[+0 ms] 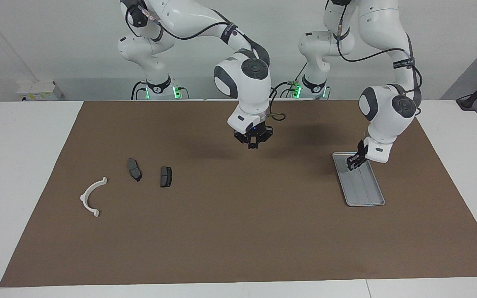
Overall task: Pick bearing gear from pile to tray
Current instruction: 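Place the bearing in the tray with the left gripper while the right gripper carries another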
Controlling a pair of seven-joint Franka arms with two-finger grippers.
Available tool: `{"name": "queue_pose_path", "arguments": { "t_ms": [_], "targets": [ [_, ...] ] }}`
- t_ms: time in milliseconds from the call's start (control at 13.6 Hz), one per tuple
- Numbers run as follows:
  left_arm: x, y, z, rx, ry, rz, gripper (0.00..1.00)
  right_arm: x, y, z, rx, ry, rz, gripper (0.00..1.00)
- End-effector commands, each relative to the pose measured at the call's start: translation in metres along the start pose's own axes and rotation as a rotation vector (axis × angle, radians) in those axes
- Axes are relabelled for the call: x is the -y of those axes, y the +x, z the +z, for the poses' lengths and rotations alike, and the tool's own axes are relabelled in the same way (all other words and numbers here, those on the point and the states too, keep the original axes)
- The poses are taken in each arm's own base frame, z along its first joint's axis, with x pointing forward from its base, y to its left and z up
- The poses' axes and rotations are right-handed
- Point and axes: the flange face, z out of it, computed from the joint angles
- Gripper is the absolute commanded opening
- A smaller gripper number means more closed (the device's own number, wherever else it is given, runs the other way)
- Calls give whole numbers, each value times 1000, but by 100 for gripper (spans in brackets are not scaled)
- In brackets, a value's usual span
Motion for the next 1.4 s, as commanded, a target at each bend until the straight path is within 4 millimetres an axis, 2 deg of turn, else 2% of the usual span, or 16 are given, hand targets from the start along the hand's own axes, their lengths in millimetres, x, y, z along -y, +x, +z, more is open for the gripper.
{"name": "queue_pose_path", "arguments": {
  "t_ms": [0,147,589,737,811,884,958,1105,1179,1253,1326],
  "targets": [
    [6,-13,3,-15,-16,6,0,5,5,32,-13,6,3,0],
    [7,-18,13,-42,-26,4,0,5,7,53,-17,8,-11,0],
    [8,-27,27,-47,-40,-7,2,-7,3,81,-35,23,-41,0],
    [8,-26,28,-49,-41,-8,46,-12,0,92,-37,26,-50,0],
    [7,-26,27,-48,-41,-7,81,-13,-1,97,-40,29,-51,0],
    [6,-25,26,-47,-40,-3,98,-14,-3,102,-44,33,-50,0],
    [4,-24,24,-45,-40,-1,100,-14,-3,105,-45,34,-50,0],
    [-4,-13,6,-61,-49,-3,100,-15,-3,105,-47,36,-48,1],
    [-7,-6,-7,-58,-49,-1,100,-15,-3,105,-47,36,-48,21],
    [-11,0,-20,-54,-50,1,100,-16,-2,106,-46,36,-44,51],
    [-16,3,-31,-59,-54,1,100,-16,-2,106,-45,36,-38,72]
  ]
}}
